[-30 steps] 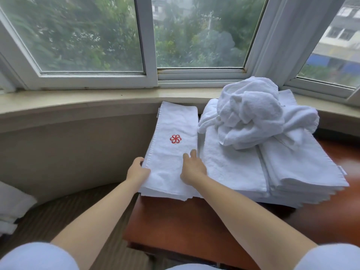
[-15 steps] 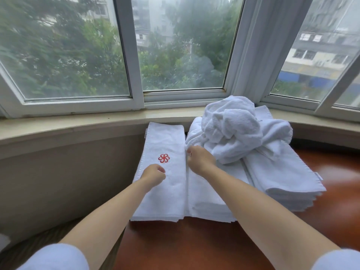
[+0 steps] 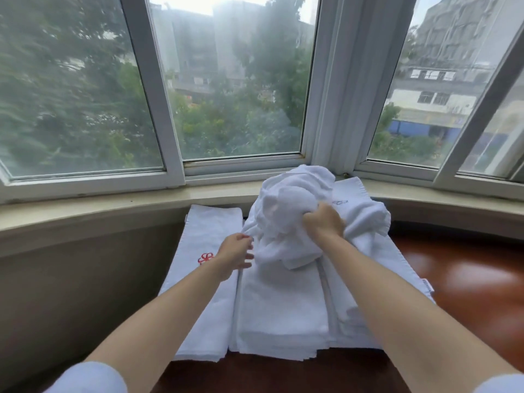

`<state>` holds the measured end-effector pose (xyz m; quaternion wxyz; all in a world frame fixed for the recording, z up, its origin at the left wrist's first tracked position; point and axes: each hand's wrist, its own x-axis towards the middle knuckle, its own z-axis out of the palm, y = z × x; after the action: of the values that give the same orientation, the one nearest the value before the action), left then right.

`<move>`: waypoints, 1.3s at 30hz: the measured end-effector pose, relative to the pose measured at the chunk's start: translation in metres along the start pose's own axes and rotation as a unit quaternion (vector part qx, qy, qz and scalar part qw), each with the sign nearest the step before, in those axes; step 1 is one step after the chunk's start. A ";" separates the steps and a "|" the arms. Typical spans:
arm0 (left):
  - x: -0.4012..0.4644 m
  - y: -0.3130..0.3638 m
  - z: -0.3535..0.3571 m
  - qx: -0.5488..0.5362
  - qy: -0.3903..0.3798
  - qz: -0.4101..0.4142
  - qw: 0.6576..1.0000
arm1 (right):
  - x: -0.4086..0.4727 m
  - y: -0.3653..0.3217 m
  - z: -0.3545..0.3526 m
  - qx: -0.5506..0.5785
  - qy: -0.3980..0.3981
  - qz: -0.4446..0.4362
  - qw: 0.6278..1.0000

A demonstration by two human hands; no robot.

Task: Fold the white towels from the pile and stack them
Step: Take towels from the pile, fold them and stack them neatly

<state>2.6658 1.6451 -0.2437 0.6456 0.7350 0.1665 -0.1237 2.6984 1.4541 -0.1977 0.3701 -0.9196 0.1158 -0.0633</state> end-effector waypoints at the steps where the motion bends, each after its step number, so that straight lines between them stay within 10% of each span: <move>1: -0.001 0.006 0.004 -0.051 -0.013 -0.021 0.998 | -0.004 -0.002 -0.003 0.114 -0.047 0.002 0.992; 4: 0.002 0.012 0.015 -0.147 -0.083 -0.091 0.982 | -0.008 0.013 -0.007 0.398 -0.265 0.078 0.875; 8: 0.005 0.019 0.038 -0.271 -0.064 -0.128 0.952 | 0.004 0.043 -0.021 0.477 -0.396 0.127 0.774; 14: 0.009 0.032 0.072 -0.202 -0.018 -0.055 0.978 | 0.009 0.054 -0.036 0.437 -0.388 0.128 0.801; 20: -0.003 0.047 0.105 -0.157 0.063 0.033 0.985 | 0.031 0.010 -0.106 0.684 -0.318 -0.011 0.657; 26: -0.026 0.056 0.128 -0.031 0.031 0.121 0.992 | 0.034 0.002 -0.116 0.551 -0.344 -0.022 0.760; 30: -0.027 0.074 0.129 0.090 0.097 0.185 0.974 | 0.035 0.010 -0.112 0.613 -0.340 -0.001 0.714; 34: -0.028 0.108 0.121 0.005 0.169 0.231 0.958 | 0.049 0.036 -0.110 0.486 -0.264 -0.005 0.833; 39: -0.038 0.169 0.126 -0.120 0.036 0.298 0.946 | 0.053 0.046 -0.097 0.365 -0.230 -0.092 0.898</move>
<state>2.7030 1.4984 -0.0926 0.7297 0.6725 -0.0230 0.1218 2.7219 1.3436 -0.1580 0.6883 -0.7157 -0.0890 0.0786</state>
